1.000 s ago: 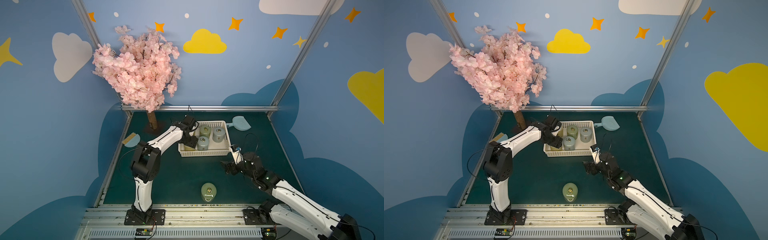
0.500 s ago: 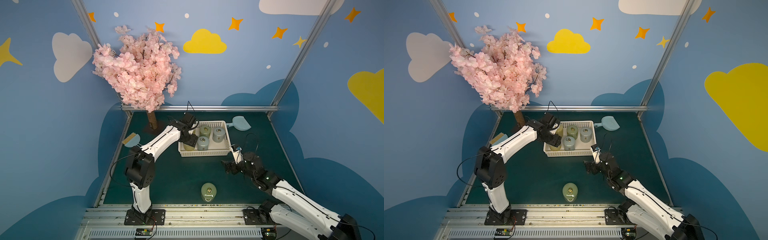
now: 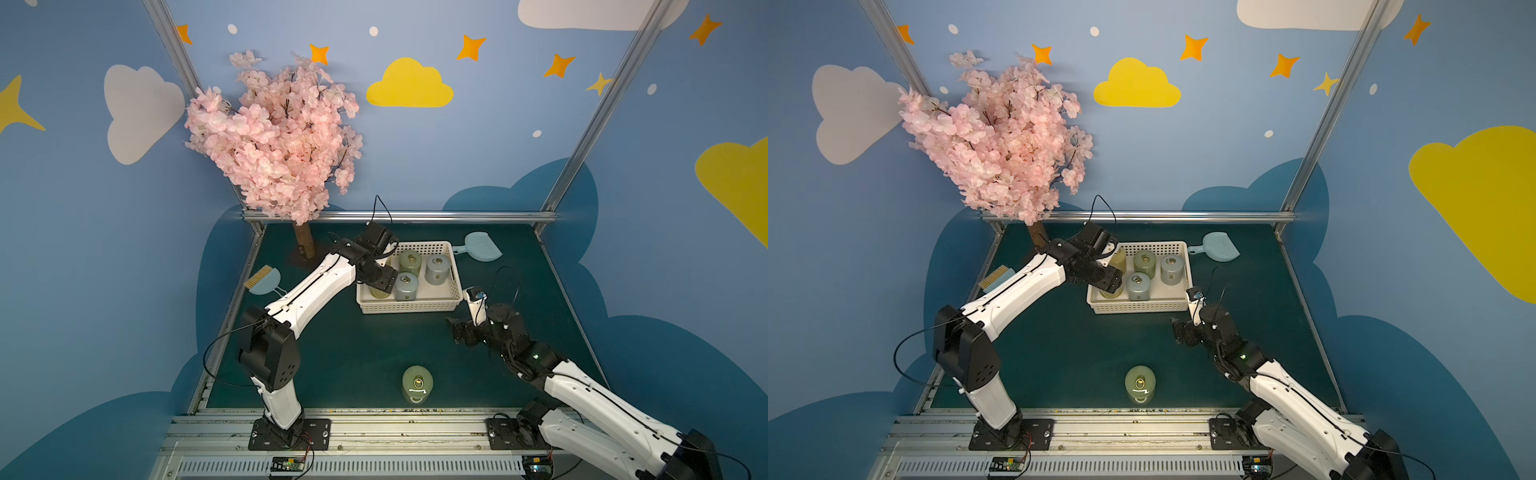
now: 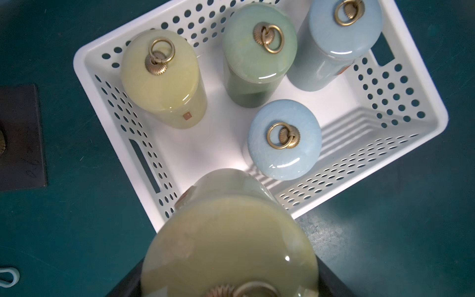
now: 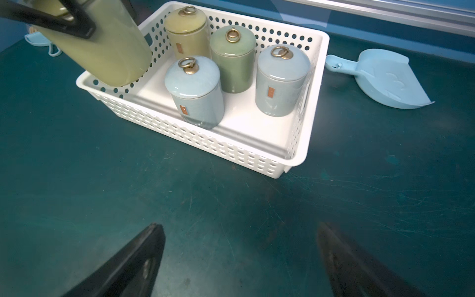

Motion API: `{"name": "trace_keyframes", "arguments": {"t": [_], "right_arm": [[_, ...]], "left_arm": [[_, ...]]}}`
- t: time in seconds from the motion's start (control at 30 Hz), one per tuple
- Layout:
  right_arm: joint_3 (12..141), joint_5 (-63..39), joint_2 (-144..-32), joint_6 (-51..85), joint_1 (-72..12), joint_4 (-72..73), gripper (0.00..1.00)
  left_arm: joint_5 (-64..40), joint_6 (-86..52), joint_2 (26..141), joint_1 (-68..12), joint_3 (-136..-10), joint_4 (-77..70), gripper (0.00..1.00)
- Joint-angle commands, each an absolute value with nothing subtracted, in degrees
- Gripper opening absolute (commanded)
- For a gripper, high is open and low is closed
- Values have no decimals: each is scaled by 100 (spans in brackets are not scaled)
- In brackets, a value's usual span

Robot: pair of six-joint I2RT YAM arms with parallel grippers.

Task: Take the tea canister out of the basket
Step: Pick up the tea canister from the basket.

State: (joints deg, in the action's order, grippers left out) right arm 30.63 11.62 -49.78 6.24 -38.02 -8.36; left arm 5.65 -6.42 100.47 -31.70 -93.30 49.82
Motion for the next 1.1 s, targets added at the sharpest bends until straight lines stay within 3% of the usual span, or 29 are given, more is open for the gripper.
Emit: {"name": "trace_keyframes", "arguments": {"t": [0.0, 0.63, 1.07], "right_arm": [[3094, 1374, -4903, 780, -3712, -885, 98], [3332, 544, -4795, 1755, -2008, -1718, 99], [3221, 45, -4690, 2001, -1139, -1780, 98]], "left_arm": [[603, -617, 9665, -3266, -9391, 4843, 49], [435, -598, 9300, -4512, -9180, 4825, 48], [326, -483, 9672, -5553, -9487, 4746, 48]]}}
